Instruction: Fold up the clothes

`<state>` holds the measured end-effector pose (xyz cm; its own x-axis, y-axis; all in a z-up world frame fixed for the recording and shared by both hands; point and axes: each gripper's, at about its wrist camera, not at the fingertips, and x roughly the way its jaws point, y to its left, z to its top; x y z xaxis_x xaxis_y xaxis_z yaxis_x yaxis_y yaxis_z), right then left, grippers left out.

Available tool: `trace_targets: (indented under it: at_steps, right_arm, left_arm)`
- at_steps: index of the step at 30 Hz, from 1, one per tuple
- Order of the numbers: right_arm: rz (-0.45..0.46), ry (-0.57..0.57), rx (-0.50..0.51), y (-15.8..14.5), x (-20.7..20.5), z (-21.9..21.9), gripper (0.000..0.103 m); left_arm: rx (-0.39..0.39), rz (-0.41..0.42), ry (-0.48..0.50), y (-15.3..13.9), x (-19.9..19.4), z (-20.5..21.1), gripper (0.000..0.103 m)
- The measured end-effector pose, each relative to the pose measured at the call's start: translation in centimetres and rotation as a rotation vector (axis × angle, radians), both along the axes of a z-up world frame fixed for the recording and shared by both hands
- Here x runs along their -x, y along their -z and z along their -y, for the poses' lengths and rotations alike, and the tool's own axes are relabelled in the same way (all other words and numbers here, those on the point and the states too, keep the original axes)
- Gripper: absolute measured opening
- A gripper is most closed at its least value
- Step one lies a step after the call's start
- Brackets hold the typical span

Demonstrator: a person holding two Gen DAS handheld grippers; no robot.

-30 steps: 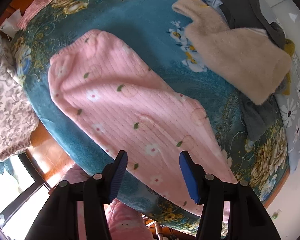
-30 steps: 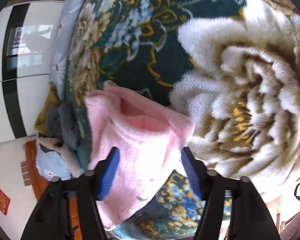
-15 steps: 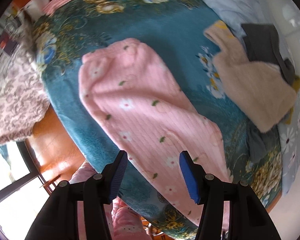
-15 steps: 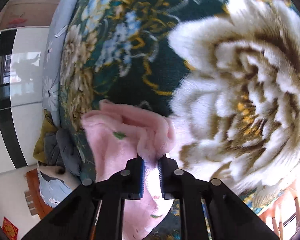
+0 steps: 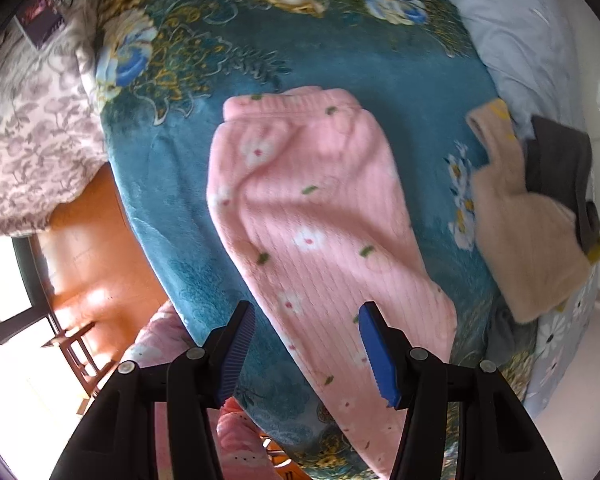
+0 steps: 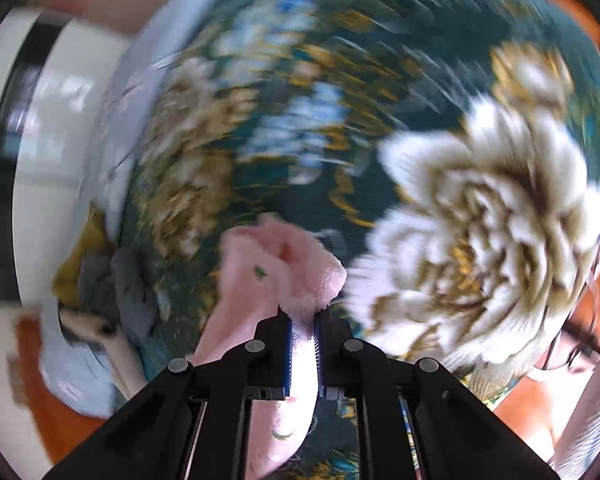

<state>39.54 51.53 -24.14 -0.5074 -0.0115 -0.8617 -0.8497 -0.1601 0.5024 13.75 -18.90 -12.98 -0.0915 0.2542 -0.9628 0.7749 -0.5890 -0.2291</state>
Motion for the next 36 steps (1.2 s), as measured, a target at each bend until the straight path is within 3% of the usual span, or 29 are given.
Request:
trace_targets:
  at_steps: [6,10,12,15,18,25,29,36]
  right_arm:
    - [-0.053,-0.275,-0.230,-8.9,9.0,8.4,0.009]
    - [-0.101,-0.489,-0.331,-12.7,16.5,17.3,0.010]
    - [-0.101,-0.592,-0.370,-13.1,20.3,22.6,0.010]
    - [-0.089,-0.690,-0.334,-11.3,23.8,29.2,0.010]
    - [-0.031,-0.809,-0.260,-7.1,27.1,35.8,0.010]
    - [0.114,-0.965,-0.183,-1.3,28.7,43.9,0.010]
    - [0.129,-1.058,-0.225,-1.5,28.4,46.5,0.010]
    - [0.258,-1.133,-0.095,2.6,27.7,48.6,0.011]
  left_arm:
    - [-0.074,-0.013,-0.014,1.8,2.5,3.8,0.058]
    - [-0.099,-0.053,0.022,2.1,4.2,7.0,0.058]
    - [-0.101,-0.057,0.040,2.4,4.6,8.9,0.058]
    - [-0.095,-0.047,0.041,3.1,4.5,12.1,0.058]
    - [-0.079,-0.019,0.040,3.9,4.0,14.9,0.059]
    - [-0.083,0.012,0.001,5.7,3.0,19.2,0.060]
    - [-0.108,0.043,-0.004,7.4,3.3,19.5,0.060]
    - [-0.147,0.073,0.056,9.7,4.5,17.6,0.061]
